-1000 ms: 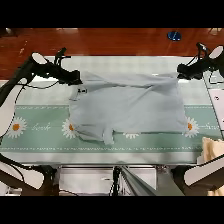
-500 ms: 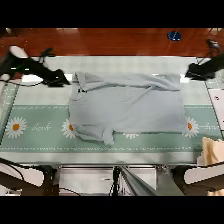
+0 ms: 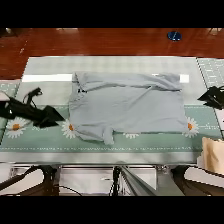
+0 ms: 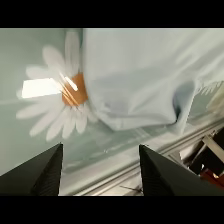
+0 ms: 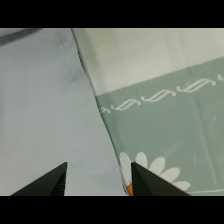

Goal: Fold the shirts.

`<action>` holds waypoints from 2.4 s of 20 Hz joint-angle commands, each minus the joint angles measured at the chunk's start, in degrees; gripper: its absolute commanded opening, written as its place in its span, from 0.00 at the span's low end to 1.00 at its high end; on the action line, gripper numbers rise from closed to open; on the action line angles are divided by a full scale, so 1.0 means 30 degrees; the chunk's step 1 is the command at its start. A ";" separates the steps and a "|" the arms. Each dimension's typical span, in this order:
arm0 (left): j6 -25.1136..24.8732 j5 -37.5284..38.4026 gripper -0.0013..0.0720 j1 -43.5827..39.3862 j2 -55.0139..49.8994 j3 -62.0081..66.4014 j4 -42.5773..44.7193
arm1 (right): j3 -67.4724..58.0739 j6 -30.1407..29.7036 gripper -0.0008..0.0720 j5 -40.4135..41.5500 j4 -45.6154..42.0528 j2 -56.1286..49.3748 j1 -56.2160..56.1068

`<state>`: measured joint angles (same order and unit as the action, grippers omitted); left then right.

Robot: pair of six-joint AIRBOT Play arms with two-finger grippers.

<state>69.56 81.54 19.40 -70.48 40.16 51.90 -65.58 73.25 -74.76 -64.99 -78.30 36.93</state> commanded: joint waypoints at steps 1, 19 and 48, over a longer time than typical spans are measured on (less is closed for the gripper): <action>-0.0182 -0.0780 0.81 -0.0532 0.1217 -0.3242 -0.0889 | 0.1392 -0.0466 0.65 0.0146 0.1093 0.1064 0.0765; 0.1647 -1.0032 0.05 -0.6630 -0.1974 -0.3548 -0.1100 | 0.1392 -0.0204 0.64 0.0503 0.1049 0.3184 0.0765; -0.0328 -0.8298 0.05 -0.6550 -0.1056 -0.3475 -0.1035 | 0.8371 0.0882 0.41 0.4029 0.2645 -0.0233 0.0590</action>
<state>68.58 60.16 -0.32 -73.87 29.67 46.83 -40.56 72.86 -69.30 -58.00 -78.04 41.74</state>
